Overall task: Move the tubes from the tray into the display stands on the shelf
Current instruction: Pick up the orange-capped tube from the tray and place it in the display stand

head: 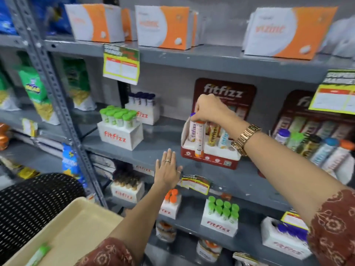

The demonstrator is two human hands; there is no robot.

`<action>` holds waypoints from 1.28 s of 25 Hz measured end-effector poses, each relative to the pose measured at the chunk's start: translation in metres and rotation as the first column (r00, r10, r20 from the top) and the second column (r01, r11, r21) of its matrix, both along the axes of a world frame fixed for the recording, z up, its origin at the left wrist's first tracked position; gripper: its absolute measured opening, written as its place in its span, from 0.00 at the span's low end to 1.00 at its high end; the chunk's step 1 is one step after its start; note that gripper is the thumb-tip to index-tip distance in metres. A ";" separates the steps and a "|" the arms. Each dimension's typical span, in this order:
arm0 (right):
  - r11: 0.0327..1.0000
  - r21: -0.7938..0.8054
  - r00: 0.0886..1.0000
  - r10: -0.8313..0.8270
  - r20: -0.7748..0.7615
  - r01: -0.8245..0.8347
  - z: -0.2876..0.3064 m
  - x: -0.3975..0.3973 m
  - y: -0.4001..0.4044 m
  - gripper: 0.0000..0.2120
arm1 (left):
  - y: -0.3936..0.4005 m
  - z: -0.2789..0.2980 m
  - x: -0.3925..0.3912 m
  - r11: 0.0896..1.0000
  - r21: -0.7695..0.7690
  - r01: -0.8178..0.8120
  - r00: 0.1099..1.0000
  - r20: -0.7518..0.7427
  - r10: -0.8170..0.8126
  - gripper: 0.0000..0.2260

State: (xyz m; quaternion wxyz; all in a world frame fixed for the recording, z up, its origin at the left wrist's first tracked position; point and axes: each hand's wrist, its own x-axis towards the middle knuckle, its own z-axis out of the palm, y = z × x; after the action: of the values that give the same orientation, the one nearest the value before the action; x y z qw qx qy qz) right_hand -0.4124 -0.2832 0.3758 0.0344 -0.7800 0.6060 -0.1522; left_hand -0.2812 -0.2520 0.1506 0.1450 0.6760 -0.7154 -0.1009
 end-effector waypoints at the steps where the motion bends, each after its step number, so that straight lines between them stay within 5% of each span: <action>1: 1.000 0.011 1.000 -0.026 0.005 0.026 0.000 -0.012 -0.002 0.10 | -0.005 -0.002 -0.009 0.999 0.031 0.020 1.000 -0.004 -0.020 0.27; 12: 0.949 0.283 0.984 -0.166 0.068 0.141 0.017 -0.077 -0.024 0.14 | -0.036 -0.022 -0.036 0.975 0.219 0.048 0.999 -0.024 -0.044 0.26; 32: 0.938 -0.033 0.932 -0.345 -0.106 0.344 -0.039 -0.100 -0.050 0.19 | -0.039 -0.032 -0.032 0.976 0.207 0.069 0.996 0.047 -0.080 0.26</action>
State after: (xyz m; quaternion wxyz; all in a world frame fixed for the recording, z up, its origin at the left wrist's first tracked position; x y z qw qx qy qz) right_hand -0.5125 -0.3330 0.3365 -0.0318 -0.6692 0.7332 -0.1169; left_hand -0.3128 -0.2909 0.1181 0.0506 0.6626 -0.7297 -0.1608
